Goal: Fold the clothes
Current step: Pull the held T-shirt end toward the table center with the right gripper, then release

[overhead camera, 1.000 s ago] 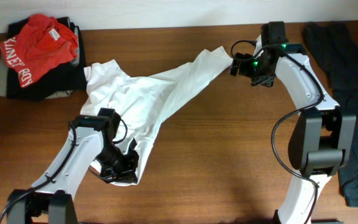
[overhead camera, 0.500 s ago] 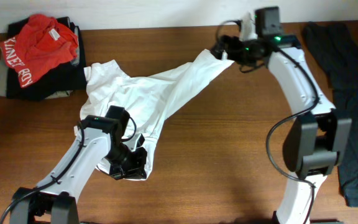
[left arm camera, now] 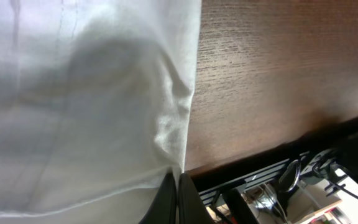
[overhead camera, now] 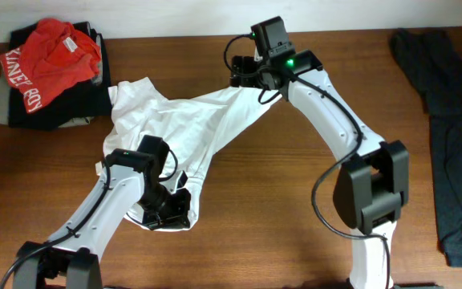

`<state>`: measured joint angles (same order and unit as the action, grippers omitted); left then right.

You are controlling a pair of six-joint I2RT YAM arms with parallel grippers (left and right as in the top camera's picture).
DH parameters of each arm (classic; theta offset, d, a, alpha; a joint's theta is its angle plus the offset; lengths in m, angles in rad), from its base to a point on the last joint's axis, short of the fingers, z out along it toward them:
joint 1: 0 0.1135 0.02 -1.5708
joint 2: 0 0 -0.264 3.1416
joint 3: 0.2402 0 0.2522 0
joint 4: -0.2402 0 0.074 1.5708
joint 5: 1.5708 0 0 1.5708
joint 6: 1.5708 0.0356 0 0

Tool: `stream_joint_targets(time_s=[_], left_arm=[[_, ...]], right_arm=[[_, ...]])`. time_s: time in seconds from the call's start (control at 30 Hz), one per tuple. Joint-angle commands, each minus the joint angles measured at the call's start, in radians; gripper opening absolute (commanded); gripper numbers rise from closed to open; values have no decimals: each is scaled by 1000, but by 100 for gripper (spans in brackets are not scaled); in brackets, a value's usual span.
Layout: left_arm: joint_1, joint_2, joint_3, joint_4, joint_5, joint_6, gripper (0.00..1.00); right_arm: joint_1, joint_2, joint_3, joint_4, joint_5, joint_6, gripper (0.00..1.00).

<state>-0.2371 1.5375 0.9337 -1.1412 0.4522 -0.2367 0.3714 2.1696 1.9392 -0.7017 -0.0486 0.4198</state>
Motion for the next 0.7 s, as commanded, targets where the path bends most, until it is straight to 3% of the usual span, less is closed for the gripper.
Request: stream_joint_targets(time_s=[0.0,0.17,0.3,0.67], left_arm=[[-14,-11,-4,8,-6,-13,0],[-24,-11,-4,8,-4,-14,1],[-24,-11,-4,12,-4,-14,1],[-24,-11,-4,12,-5,-14,1]], right_arm=[[15,66,13,14,46,35,87],[31,116,13,24,95,38,84],[42,145,13,34,125,38,76],[54,205,13,61,155,42,75]])
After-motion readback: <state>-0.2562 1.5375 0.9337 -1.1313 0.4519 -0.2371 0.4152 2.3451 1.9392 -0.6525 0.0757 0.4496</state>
